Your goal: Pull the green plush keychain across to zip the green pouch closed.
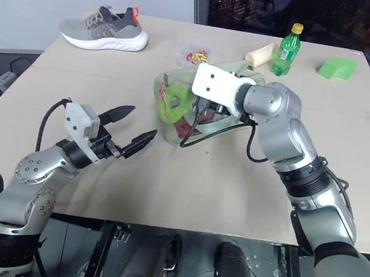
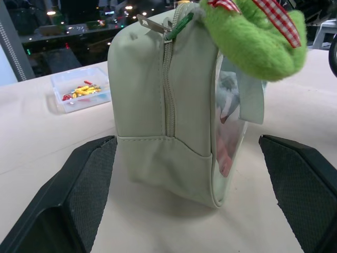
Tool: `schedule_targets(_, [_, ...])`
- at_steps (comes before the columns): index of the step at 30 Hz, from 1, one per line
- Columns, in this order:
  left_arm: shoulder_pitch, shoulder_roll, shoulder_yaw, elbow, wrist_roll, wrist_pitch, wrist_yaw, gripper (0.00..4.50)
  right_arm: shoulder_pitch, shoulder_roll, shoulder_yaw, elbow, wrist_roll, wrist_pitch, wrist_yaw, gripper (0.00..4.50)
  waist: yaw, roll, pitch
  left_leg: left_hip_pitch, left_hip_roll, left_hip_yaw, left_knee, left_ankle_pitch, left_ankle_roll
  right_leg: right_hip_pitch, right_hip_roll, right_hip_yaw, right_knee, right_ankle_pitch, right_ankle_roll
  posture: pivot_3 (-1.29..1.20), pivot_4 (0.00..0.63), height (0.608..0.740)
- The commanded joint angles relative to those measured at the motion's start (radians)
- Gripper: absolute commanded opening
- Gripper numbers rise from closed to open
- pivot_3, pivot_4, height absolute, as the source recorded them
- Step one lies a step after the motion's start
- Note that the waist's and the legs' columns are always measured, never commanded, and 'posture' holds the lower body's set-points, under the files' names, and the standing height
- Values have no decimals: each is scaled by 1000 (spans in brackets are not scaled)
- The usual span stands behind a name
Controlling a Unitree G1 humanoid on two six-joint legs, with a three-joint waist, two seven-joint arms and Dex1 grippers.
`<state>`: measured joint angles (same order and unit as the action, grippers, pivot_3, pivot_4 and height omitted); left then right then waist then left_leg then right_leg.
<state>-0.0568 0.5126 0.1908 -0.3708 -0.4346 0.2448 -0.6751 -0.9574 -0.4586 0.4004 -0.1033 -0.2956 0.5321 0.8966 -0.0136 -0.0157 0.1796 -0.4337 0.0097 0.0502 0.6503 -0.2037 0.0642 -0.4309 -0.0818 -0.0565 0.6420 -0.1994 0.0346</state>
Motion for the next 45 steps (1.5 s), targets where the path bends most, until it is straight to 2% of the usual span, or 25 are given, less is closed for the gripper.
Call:
schedule_targets(1, [13,11,34,-32,-14,-27,-5,4500,-16,-41,-41,-20,21,-83,12,2288,0,0,0,0,0,0,0,0,0,0,0,0,0,0,0,0,150,740])
schedule_targets(3, [19,10,35,-39,-15,-31,-3,4500,-12,-56,-40,-11,26,-103,15,2288,0,0,0,0,0,0,0,0,0,0,0,0,0,0,0,0,150,740])
schedule_targets(4, [22,10,34,-42,-12,-34,-3,4500,-11,-61,-41,-9,30,-106,17,2063,1,0,0,0,0,0,0,0,0,0,0,0,0,0,-1,0,150,740])
schedule_targets(6, [25,10,28,-43,0,-45,-2,4500,-11,-65,-40,-4,35,-107,17,1492,1,0,0,0,0,0,0,0,0,0,0,0,0,-1,-1,0,150,740])
schedule_targets(8, [18,-1,15,-45,6,-45,12,4500,-13,-55,-38,-2,42,-89,15,431,1,0,0,0,0,0,0,0,0,0,0,0,0,-1,-1,0,150,740])
schedule_targets(9, [15,-2,8,-43,13,-47,16,4500,-14,-44,-37,-3,45,-74,11,84,1,0,0,0,0,0,0,0,0,0,0,0,0,-1,-2,0,150,740])
schedule_targets(17, [-21,-4,30,1,10,-41,38,4500,-57,130,-27,-32,43,138,-80,84,0,0,0,0,1,0,0,0,0,0,0,0,0,0,-1,0,150,740])
schedule_targets(21, [-26,1,34,13,24,-39,49,4500,-27,184,-7,-75,44,217,-108,84,0,0,0,0,0,0,0,0,0,0,-1,0,0,0,-1,0,150,740])
schedule_targets(31, [11,9,64,-44,-36,-22,49,4500,-12,195,9,-80,63,231,-136,84,-1,0,0,0,0,-1,-1,0,0,0,-1,-1,0,-1,-2,0,150,740])
schedule_targets(38, [18,45,47,23,57,-69,54,4500,-11,183,10,-85,104,200,-106,84,0,0,0,0,0,0,-1,-1,-2,-1,-1,-1,0,-2,-4,0,150,740])
schedule_targets(41, [-14,41,16,58,100,-88,58,4500,-11,184,-5,-97,128,208,-102,1098,0,0,0,0,0,0,-1,-1,-2,-1,-1,-1,0,-2,-4,0,150,740])
schedule_targets(44, [-44,35,-3,85,130,-102,65,4500,-12,165,-38,-144,171,241,-82,2578,0,0,0,-1,0,0,-1,0,0,-1,0,-1,0,-1,-2,0,150,740])
schedule_targets(45, [-52,33,-6,94,134,-104,67,4500,-11,147,-57,-173,199,255,-59,2578,1,0,0,-1,0,0,-1,0,0,-1,0,-1,0,-1,-1,0,150,740])
